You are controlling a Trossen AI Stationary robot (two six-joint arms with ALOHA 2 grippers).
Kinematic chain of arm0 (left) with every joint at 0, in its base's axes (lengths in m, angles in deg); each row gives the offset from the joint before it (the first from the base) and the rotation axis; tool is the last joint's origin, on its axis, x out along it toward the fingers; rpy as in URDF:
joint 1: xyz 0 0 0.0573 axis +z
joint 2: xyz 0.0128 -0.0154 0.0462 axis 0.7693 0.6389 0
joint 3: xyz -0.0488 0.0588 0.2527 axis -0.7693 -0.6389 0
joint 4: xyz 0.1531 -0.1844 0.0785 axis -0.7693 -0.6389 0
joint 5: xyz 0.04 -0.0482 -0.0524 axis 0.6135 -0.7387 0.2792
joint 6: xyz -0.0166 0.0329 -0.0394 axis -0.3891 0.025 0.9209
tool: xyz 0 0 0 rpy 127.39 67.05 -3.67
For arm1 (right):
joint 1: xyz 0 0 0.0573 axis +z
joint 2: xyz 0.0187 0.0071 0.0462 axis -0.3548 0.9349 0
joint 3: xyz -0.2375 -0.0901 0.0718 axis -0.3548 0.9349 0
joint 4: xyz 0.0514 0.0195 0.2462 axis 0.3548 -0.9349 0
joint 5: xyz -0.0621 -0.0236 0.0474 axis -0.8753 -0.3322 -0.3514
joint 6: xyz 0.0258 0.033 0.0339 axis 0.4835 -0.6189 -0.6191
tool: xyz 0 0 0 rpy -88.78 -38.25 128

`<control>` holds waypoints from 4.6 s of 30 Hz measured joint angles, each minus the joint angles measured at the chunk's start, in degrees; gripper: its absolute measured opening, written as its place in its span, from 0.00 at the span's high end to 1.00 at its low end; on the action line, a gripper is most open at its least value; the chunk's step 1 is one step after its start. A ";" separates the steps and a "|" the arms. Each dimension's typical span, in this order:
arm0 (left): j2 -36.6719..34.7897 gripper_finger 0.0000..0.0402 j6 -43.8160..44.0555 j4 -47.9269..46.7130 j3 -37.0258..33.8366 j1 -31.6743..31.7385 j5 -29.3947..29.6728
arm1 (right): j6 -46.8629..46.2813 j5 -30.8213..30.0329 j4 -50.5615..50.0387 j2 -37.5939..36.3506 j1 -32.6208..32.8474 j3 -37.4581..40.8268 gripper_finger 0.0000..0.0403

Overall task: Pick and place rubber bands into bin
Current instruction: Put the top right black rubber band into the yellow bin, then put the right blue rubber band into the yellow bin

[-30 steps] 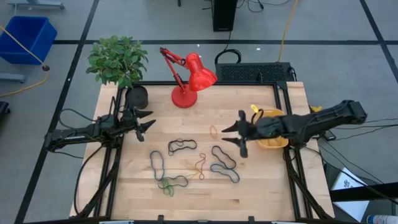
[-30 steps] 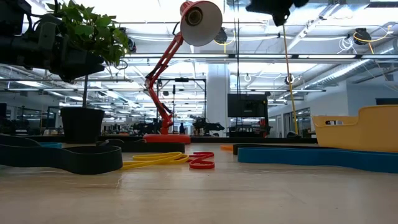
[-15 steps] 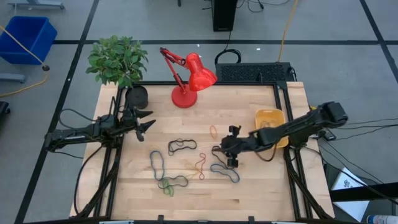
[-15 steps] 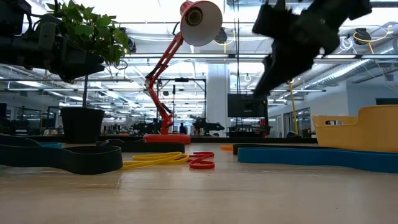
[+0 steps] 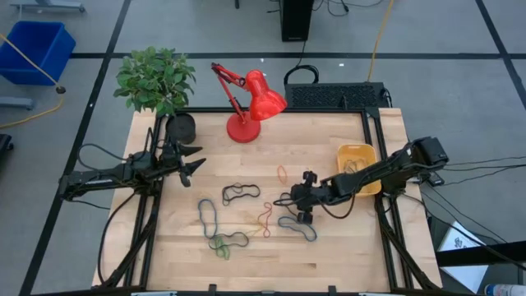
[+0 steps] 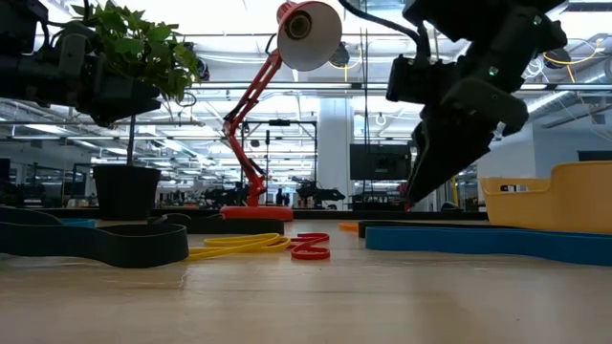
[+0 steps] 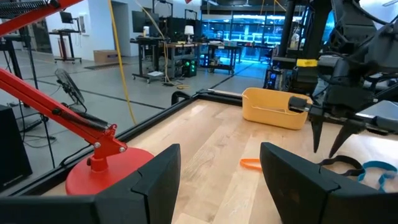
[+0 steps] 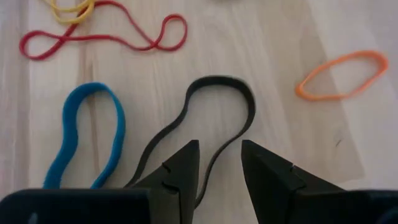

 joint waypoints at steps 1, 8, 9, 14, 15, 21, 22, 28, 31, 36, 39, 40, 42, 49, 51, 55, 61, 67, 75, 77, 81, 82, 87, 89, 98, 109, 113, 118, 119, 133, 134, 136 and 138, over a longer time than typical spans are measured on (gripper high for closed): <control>0.00 0.43 -0.09 0.01 0.00 0.01 -0.01 | -0.32 0.00 -0.24 0.31 0.00 -0.04 0.72; 0.00 0.43 -0.23 -0.09 0.00 0.01 -0.07 | -2.76 1.48 -1.85 3.39 0.14 0.00 0.73; -0.01 0.43 -0.23 -0.07 0.00 0.00 -0.07 | -2.78 1.51 -1.59 3.95 0.13 0.00 0.72; -0.02 0.43 -0.23 -0.09 0.00 0.01 -0.08 | -2.92 1.90 -1.40 5.68 0.17 -0.07 0.74; -0.01 0.43 -0.23 -0.08 0.00 0.00 -0.08 | -3.01 2.41 -1.39 5.72 0.17 -0.10 0.75; -0.01 0.43 -0.25 -0.09 0.00 -0.01 -0.20 | -4.44 2.94 -1.42 5.75 0.20 -0.11 0.87; -0.02 0.43 -0.25 -0.09 0.00 -0.01 -0.23 | -4.46 2.99 -1.43 5.75 0.19 -0.11 0.90; 0.00 0.43 -0.25 -0.09 0.00 0.01 -0.22 | -5.37 2.95 -1.62 5.31 0.17 -0.04 0.98; -0.01 0.43 -0.23 -0.11 0.00 0.00 -0.22 | -5.69 2.97 -2.39 3.69 0.17 0.13 0.99; 0.00 0.43 -0.20 -0.09 0.00 -0.02 -0.22 | -5.90 2.60 -1.79 -2.61 0.26 0.09 0.99; 0.00 0.43 -0.18 -0.09 0.00 0.00 -0.20 | -5.91 0.14 -1.66 -7.82 0.39 0.09 1.00; -0.01 0.43 -0.18 -0.07 0.00 -0.01 -0.20 | -5.78 -0.63 -1.54 -9.76 0.39 0.09 1.00; 0.00 0.43 -0.16 -0.07 0.00 -0.01 -0.20 | -5.66 -3.06 -1.44 -13.68 0.39 0.07 1.00; 0.00 0.43 -0.12 -0.07 0.00 -0.01 -0.20 | -3.17 -12.41 -1.26 -26.04 0.42 0.04 1.00; 0.00 0.43 0.01 -0.07 0.00 0.01 -0.20 | -1.31 -14.50 -0.29 -28.75 0.42 0.04 1.00; -0.02 0.43 0.01 -0.07 0.00 -0.01 -0.18 | 1.03 -18.54 2.56 -33.15 0.46 0.04 1.00; -0.02 0.43 -0.01 -0.07 0.00 0.01 -0.17 | -0.13 -32.12 -0.95 -38.01 0.29 -0.02 1.00; -0.02 0.43 -0.01 -0.04 0.00 -0.01 -0.14 | -9.80 -33.31 -22.03 -38.98 -2.46 -5.43 1.00; 0.00 0.43 -0.12 0.02 0.00 -0.01 0.02 | -31.20 -22.59 -57.33 -33.73 -9.80 -14.49 1.00; -0.02 0.43 -0.16 0.02 0.00 -0.02 0.02 | -34.85 -17.70 -62.63 -32.74 -11.60 -13.99 1.00; -0.02 0.43 -0.16 0.04 0.00 -0.01 0.02 | -39.69 -11.38 -67.53 -31.59 -13.73 -10.34 1.00; -0.02 0.43 -0.15 0.04 0.00 0.01 0.02 | -40.20 -10.43 -67.65 -31.56 -14.03 -8.98 1.00; -0.01 0.43 -0.14 0.04 0.00 -0.01 0.03 | -41.71 -6.05 -67.29 -31.56 -15.16 -2.31 1.00; -0.02 0.43 -0.14 0.07 0.00 0.00 0.04 | -41.75 -3.95 -66.10 -31.56 -15.19 0.25 1.00; -0.01 0.43 -0.10 0.09 0.00 -0.02 0.04 | -41.51 4.64 -60.38 -31.56 -15.15 8.05 1.00; 0.00 0.43 -0.63 0.09 0.00 -0.01 0.04 | -40.46 6.91 -57.88 -31.56 -15.15 8.48 0.86; 0.00 0.43 -0.64 0.09 0.00 -0.02 0.04 | -40.53 5.87 -57.88 -31.59 -15.15 8.48 0.76; -0.02 0.43 -0.66 0.07 0.00 -0.02 0.04 | -40.82 5.37 -57.88 -32.37 -15.15 8.48 0.66; 0.00 0.43 -0.66 0.09 0.00 -0.02 0.04 | -41.33 4.64 -57.90 -32.78 -15.15 8.48 0.64; -0.01 0.43 -0.56 0.07 0.00 -0.02 0.01 | -26.08 5.64 -26.23 -44.55 -15.15 6.36 0.61; -0.02 0.43 -0.52 0.07 0.00 -0.01 0.00 | -24.39 6.03 -21.56 -45.06 -15.11 6.36 0.61; -0.02 0.43 -0.49 0.07 0.00 -0.02 0.00 | -19.83 7.40 -12.49 -45.75 -14.97 6.36 0.60; 0.00 0.43 -0.45 0.07 0.00 -0.01 0.00 | -13.13 9.93 -3.72 -45.88 -14.63 6.32 0.60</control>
